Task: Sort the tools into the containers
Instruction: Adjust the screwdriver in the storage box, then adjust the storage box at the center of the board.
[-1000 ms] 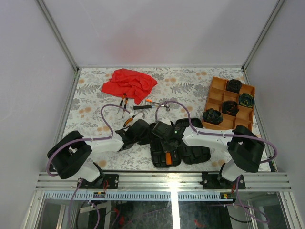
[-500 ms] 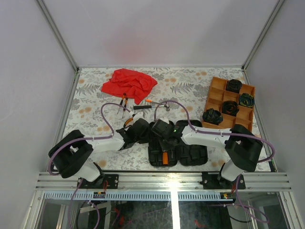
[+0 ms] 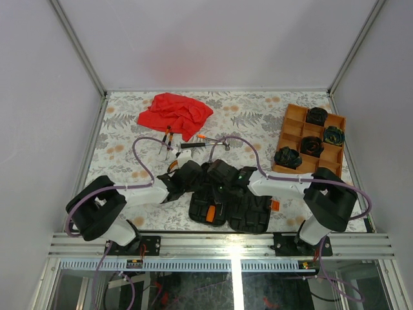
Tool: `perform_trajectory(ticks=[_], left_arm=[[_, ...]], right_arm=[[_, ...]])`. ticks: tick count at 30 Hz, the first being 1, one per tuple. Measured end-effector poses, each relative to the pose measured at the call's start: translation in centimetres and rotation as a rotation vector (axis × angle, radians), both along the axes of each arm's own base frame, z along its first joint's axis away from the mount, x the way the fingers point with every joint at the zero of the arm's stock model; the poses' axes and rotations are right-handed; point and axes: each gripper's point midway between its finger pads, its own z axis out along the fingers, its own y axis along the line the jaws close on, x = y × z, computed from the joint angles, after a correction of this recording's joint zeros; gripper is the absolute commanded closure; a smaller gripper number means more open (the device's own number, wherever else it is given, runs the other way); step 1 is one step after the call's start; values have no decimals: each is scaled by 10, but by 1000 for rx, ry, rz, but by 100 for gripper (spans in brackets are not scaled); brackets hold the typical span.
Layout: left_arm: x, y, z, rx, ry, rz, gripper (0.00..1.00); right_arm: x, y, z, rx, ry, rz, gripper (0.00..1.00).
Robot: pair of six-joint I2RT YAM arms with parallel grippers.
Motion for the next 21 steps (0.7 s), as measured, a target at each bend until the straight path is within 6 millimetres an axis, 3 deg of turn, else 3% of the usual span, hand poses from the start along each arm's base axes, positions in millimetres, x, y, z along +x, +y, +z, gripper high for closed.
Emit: perform_trajectory(ticks=[4, 10, 19, 21], left_arm=[[-2, 2, 0, -10, 1, 8, 100], [-19, -2, 1, -57, 39, -9, 100], [-39, -11, 2, -120, 107, -51, 100], [-40, -12, 2, -136, 115, -40, 100]], right_arm=[[0, -3, 3, 41, 34, -10, 94], [2, -17, 15, 55, 37, -4, 74], [40, -62, 69, 49, -266, -117, 66], [44, -74, 72, 25, -298, -160, 65]])
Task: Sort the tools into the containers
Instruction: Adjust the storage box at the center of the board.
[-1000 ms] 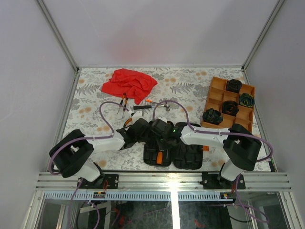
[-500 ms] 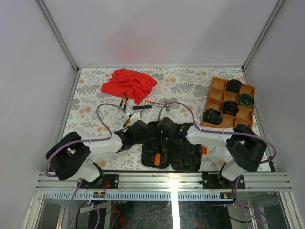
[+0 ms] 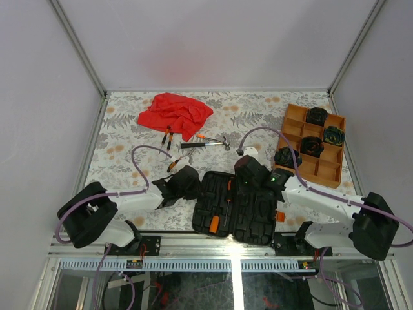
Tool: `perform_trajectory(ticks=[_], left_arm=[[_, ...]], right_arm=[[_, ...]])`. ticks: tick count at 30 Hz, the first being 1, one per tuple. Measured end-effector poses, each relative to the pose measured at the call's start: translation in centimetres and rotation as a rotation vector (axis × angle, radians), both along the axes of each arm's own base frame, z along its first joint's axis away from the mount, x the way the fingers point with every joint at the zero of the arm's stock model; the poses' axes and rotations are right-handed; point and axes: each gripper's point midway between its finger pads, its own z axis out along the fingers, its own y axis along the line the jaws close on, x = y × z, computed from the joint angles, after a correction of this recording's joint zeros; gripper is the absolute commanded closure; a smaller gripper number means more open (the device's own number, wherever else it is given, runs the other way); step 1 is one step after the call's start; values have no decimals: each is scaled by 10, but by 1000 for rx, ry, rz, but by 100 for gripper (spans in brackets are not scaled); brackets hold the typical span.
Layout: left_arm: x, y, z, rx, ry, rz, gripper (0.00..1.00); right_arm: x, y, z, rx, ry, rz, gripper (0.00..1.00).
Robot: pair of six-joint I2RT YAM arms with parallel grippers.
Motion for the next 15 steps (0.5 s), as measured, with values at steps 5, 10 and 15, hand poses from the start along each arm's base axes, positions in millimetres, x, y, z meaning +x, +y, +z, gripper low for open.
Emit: perform_trajectory(ticks=[5, 10, 15], left_arm=[[0, -1, 1, -29, 25, 30, 100], [-1, 0, 1, -38, 41, 53, 100], [-2, 1, 1, -40, 54, 68, 100]], right_arm=[[-10, -25, -27, -78, 65, -63, 61], [-26, -22, -47, -57, 158, -53, 60], [-30, -16, -52, -23, 192, -45, 64]])
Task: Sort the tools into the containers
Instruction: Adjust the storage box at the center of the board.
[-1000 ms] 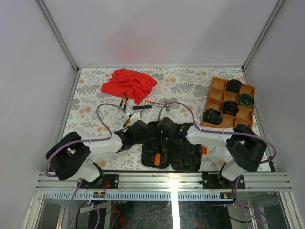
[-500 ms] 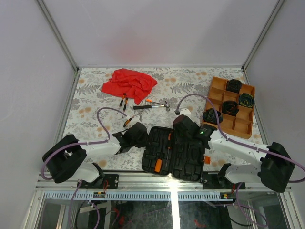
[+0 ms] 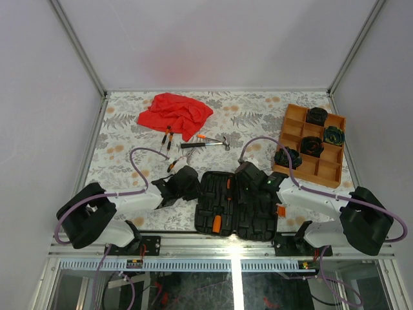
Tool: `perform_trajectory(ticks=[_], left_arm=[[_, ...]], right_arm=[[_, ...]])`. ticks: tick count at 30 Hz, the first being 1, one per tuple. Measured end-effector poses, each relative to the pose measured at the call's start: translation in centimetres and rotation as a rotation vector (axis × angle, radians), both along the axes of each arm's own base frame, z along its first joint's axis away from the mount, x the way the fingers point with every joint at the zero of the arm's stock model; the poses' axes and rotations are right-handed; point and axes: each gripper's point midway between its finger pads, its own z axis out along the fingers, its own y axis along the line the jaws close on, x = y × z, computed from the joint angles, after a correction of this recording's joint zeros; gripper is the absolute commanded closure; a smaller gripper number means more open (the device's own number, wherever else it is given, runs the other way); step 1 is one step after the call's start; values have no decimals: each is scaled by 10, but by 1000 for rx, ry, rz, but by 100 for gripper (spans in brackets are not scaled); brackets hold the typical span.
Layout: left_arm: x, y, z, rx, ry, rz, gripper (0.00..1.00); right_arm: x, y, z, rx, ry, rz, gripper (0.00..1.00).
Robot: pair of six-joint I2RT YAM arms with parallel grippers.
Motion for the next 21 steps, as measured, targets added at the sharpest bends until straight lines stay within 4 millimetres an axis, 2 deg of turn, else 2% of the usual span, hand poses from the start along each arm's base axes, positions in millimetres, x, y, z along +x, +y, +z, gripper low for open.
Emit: perform_trajectory(ticks=[3, 6, 8, 12, 15, 18, 21], left_arm=[[0, 0, 0, 1, 2, 2, 92], [0, 1, 0, 7, 4, 4, 74], [0, 4, 0, 21, 6, 12, 65], [0, 15, 2, 47, 22, 37, 54], [3, 26, 10, 58, 22, 59, 50], [12, 37, 23, 61, 1, 86, 47], [23, 46, 38, 66, -36, 107, 45]], right_arm=[[2, 1, 0, 0, 9, 1, 72], [6, 3, 0, -2, 21, 11, 77], [11, 4, 0, -7, 23, 22, 79], [30, 10, 0, -10, -2, 49, 80], [48, 15, 0, -9, -41, 73, 76], [61, 18, 1, -34, -71, 114, 66], [67, 17, 2, -53, -91, 138, 61]])
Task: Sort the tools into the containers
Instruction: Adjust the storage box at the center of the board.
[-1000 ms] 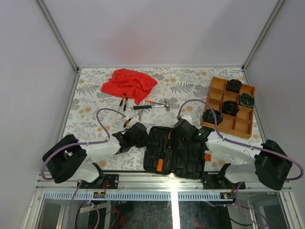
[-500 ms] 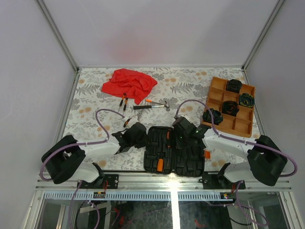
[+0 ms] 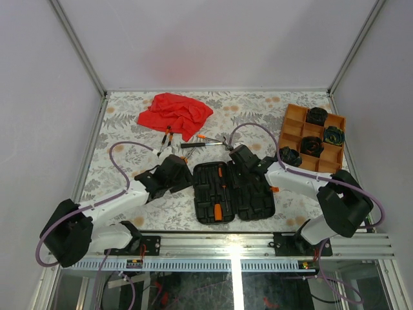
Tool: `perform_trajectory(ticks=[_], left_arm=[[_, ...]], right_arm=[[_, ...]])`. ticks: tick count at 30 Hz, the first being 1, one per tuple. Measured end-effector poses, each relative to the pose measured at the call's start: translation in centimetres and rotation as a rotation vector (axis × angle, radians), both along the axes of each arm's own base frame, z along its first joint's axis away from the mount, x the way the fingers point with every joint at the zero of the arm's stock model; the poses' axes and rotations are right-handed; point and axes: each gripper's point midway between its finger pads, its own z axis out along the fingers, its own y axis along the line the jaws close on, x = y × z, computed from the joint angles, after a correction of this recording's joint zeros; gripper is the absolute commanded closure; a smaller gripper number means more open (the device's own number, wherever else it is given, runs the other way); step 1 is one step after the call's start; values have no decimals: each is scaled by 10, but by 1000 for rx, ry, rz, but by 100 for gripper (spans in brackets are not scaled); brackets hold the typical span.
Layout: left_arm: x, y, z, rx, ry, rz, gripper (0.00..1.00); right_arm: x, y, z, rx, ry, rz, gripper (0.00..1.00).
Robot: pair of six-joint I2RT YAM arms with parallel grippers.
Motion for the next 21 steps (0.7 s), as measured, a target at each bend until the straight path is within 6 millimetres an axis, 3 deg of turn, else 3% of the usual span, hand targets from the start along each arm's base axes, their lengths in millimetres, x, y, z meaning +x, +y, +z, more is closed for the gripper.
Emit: perform_trajectory(ticks=[4, 11, 13, 17, 21], left_arm=[[8, 14, 12, 23, -30, 17, 43], [10, 25, 19, 60, -55, 6, 42], [11, 25, 21, 68, -60, -6, 42], [17, 21, 33, 73, -94, -35, 42], [23, 16, 47, 74, -128, -75, 41]], right_arm=[[3, -5, 7, -17, -36, 22, 56], [18, -12, 58, 31, -204, 0, 46], [23, -16, 65, 31, -231, -20, 45], [41, -25, 71, 19, -250, -66, 43], [72, -23, 75, 17, -251, -93, 40]])
